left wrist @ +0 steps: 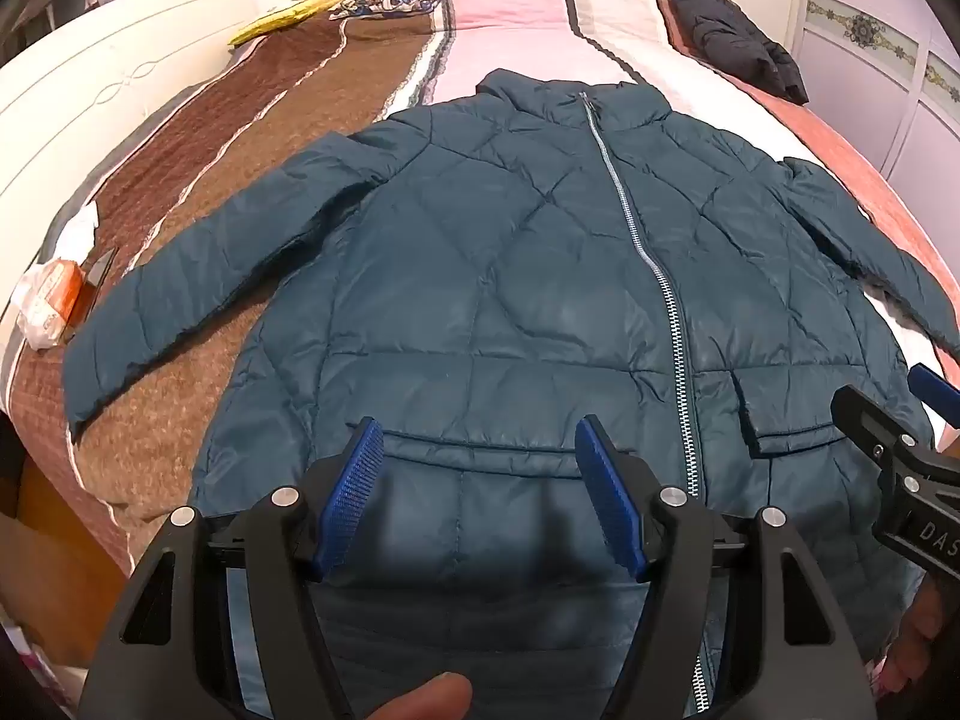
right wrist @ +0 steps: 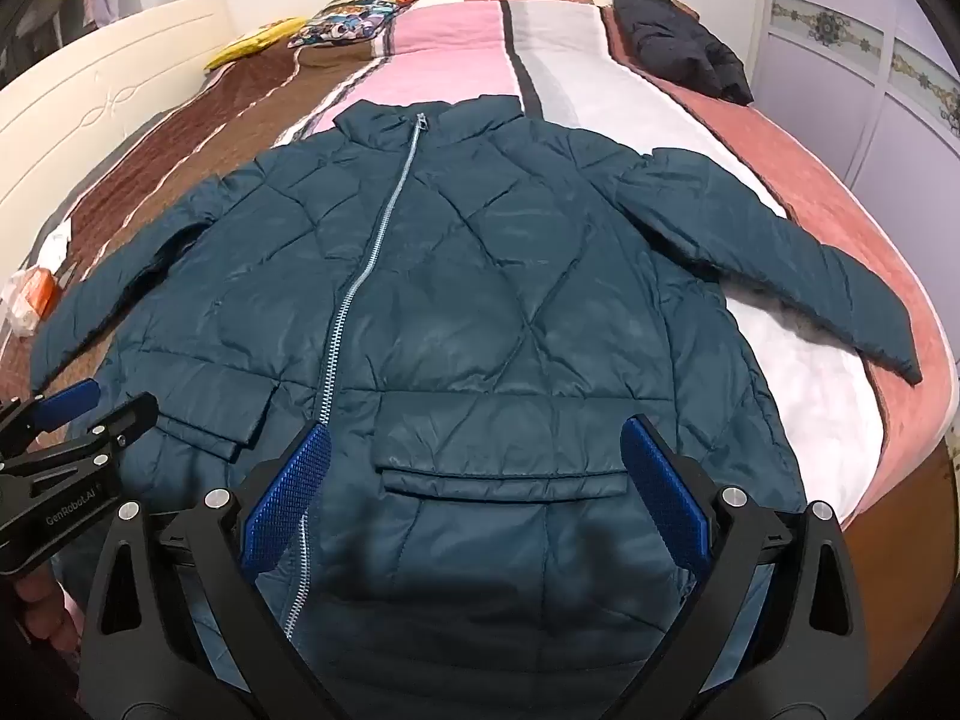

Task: Fold large clothes

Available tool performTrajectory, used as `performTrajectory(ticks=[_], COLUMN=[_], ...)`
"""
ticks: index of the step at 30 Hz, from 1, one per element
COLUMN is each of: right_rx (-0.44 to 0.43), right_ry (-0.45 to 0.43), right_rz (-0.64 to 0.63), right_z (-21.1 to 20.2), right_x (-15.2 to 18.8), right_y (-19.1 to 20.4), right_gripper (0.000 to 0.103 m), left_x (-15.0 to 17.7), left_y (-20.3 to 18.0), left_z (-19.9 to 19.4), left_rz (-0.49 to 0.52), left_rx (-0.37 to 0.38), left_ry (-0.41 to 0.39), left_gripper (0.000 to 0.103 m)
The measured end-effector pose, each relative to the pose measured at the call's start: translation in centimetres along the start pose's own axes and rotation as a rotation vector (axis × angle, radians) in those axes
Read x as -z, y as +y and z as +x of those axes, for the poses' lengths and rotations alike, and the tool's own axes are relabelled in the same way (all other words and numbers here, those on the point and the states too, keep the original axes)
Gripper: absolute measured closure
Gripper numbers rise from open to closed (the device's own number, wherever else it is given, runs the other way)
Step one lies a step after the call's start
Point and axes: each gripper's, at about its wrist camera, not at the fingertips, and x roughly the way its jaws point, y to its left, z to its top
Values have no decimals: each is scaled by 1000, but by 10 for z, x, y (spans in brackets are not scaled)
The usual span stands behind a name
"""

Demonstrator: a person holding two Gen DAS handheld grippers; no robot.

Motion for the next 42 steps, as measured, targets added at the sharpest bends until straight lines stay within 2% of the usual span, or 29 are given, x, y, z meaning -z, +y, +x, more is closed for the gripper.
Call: performTrajectory(ticks=[42], right_rx=[6], right_ry=[-2], right_rz=[-5], right_z=[0], right_x=[2], right_y=[1], right_gripper=[6], left_x=[2], left_y=[6], left_z=[1], left_rz=[-19], left_rx=[8], left_ry=[7], left_gripper=[37])
